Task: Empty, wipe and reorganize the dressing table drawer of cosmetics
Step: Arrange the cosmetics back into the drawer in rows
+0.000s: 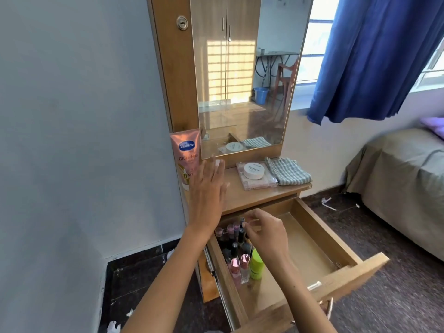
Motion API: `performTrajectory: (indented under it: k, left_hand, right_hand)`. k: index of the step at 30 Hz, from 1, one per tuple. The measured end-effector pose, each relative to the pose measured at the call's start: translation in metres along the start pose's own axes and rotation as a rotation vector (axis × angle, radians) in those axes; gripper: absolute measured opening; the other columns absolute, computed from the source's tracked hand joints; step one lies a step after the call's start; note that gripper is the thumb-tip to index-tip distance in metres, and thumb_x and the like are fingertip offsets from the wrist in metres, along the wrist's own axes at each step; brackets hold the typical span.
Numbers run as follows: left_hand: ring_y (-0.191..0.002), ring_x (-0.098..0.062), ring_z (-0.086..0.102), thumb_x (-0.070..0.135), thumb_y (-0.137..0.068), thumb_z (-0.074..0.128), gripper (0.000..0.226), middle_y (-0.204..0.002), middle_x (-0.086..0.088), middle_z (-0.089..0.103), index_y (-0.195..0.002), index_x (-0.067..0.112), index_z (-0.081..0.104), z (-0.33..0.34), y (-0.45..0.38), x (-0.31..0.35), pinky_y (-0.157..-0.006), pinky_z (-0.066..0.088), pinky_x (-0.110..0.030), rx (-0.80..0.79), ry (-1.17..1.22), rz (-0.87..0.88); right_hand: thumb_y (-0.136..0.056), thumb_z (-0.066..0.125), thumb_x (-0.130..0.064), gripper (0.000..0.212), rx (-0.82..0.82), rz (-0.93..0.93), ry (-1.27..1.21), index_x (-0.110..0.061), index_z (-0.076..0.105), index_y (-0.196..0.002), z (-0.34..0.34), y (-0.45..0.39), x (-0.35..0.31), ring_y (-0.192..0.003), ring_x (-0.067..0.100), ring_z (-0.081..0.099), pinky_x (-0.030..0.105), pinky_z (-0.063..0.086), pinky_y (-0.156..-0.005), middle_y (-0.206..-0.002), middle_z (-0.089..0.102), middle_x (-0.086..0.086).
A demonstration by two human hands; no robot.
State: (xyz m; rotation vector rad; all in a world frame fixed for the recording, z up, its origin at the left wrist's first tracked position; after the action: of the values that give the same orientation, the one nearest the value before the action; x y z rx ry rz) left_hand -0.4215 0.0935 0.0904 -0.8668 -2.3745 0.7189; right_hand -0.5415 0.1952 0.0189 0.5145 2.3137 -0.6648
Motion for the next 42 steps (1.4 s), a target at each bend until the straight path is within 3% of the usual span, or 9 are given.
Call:
performTrajectory:
  k: [5, 9, 12, 17, 25, 28, 32, 36, 42]
  left_hand:
    - [-0.133, -0.028, 0.038, 0.018, -0.090, 0.061, 0.047, -0.140, -0.009, 0.048, -0.134, 0.009, 0.050, 0.012, -0.032, -0.010, -0.111, 0.030, -0.043, -0.012, 0.028, -0.001]
    - [-0.089, -0.016, 0.064, 0.006, -0.083, 0.068, 0.017, -0.098, -0.006, 0.069, -0.100, 0.008, 0.065, -0.001, -0.033, -0.010, -0.077, 0.040, -0.007, 0.095, 0.239, -0.024]
    - [-0.078, -0.009, 0.063, 0.001, -0.082, 0.066, 0.013, -0.088, -0.001, 0.068, -0.090, 0.012, 0.063, -0.008, -0.028, -0.002, -0.067, 0.043, -0.009, 0.105, 0.326, 0.019]
    - [-0.082, -0.002, 0.060, 0.001, -0.081, 0.068, 0.015, -0.086, 0.000, 0.068, -0.090, 0.012, 0.063, -0.022, -0.002, 0.027, -0.070, 0.046, -0.010, 0.147, 0.508, 0.079]
    - [-0.091, 0.002, 0.063, 0.010, -0.077, 0.076, 0.026, -0.093, 0.014, 0.068, -0.101, 0.016, 0.067, -0.003, 0.025, 0.045, -0.078, 0.052, -0.019, 0.096, 0.797, -0.078]
    - [-0.108, 0.001, 0.058, 0.021, -0.083, 0.071, 0.048, -0.118, 0.008, 0.065, -0.129, 0.023, 0.058, 0.013, 0.036, 0.056, -0.093, 0.045, -0.019, -0.057, 0.638, 0.019]
    - [-0.139, -0.010, 0.026, 0.044, -0.096, 0.043, 0.044, -0.151, 0.005, 0.030, -0.137, 0.027, 0.046, 0.046, 0.069, 0.049, -0.113, 0.022, -0.034, -0.293, 0.308, 0.081]
    - [-0.145, -0.011, 0.009, 0.061, -0.087, 0.007, 0.073, -0.156, 0.006, 0.019, -0.143, 0.027, 0.039, 0.075, 0.102, 0.042, -0.115, 0.003, -0.033, -0.506, 0.142, 0.098]
    - [-0.145, -0.011, 0.009, 0.057, -0.088, 0.006, 0.069, -0.156, 0.001, 0.019, -0.143, 0.030, 0.038, 0.090, 0.119, 0.039, -0.111, -0.008, -0.026, -0.535, 0.078, 0.103]
  right_hand:
    - [-0.082, 0.073, -0.020, 0.017, 0.029, -0.009, -0.046, -0.023, 0.069, -0.099, 0.001, -0.010, -0.004, -0.079, 0.001, 0.064, 0.022, 0.055, -0.071, -0.090, 0.069, -0.012]
    - [-0.082, 0.072, -0.019, 0.019, 0.034, -0.017, -0.088, -0.022, 0.069, -0.100, 0.001, -0.017, -0.001, -0.082, 0.004, 0.064, 0.032, 0.057, -0.075, -0.091, 0.069, -0.012]
    - [-0.081, 0.074, -0.023, 0.025, 0.042, -0.047, -0.119, -0.021, 0.068, -0.106, -0.003, -0.023, -0.004, -0.089, 0.004, 0.065, 0.034, 0.057, -0.079, -0.099, 0.070, -0.009]
    - [-0.078, 0.076, -0.034, 0.052, 0.001, -0.178, -0.110, -0.027, 0.054, -0.125, -0.012, -0.029, -0.017, -0.103, 0.008, 0.061, 0.030, 0.052, -0.085, -0.119, 0.064, -0.010]
    - [-0.085, 0.071, -0.029, 0.038, 0.027, -0.290, -0.112, -0.018, 0.056, -0.118, -0.035, -0.020, 0.000, -0.093, 0.004, 0.061, 0.023, 0.049, -0.077, -0.108, 0.064, -0.007]
    - [-0.088, 0.067, -0.030, 0.044, -0.016, -0.230, -0.071, -0.019, 0.048, -0.127, -0.033, -0.015, 0.020, -0.091, 0.006, 0.061, 0.018, 0.048, -0.072, -0.107, 0.060, -0.005]
    - [-0.085, 0.070, -0.027, 0.053, -0.075, -0.041, 0.071, -0.016, 0.042, -0.129, -0.035, -0.018, 0.060, -0.091, 0.017, 0.063, 0.027, 0.044, -0.068, -0.105, 0.061, -0.001]
    - [-0.085, 0.064, -0.027, 0.045, -0.251, 0.210, 0.267, -0.011, 0.043, -0.122, -0.016, -0.020, 0.095, -0.105, 0.030, 0.062, 0.036, 0.047, -0.079, -0.113, 0.064, 0.010]
    - [-0.089, 0.049, -0.029, 0.028, -0.443, 0.338, 0.375, -0.009, 0.040, -0.105, 0.025, -0.020, 0.102, -0.107, 0.034, 0.060, 0.037, 0.046, -0.083, -0.116, 0.062, 0.014]
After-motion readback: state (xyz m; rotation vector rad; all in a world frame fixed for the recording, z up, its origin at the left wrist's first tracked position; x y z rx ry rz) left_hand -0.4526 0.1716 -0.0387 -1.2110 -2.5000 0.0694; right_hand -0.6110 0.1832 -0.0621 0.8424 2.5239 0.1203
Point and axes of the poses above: each hand's wrist, its own y-axis away from the middle knuckle, its own z-axis out of the palm, x = y × z, the point moved 7 cm from there along -y, towards the middle knuckle
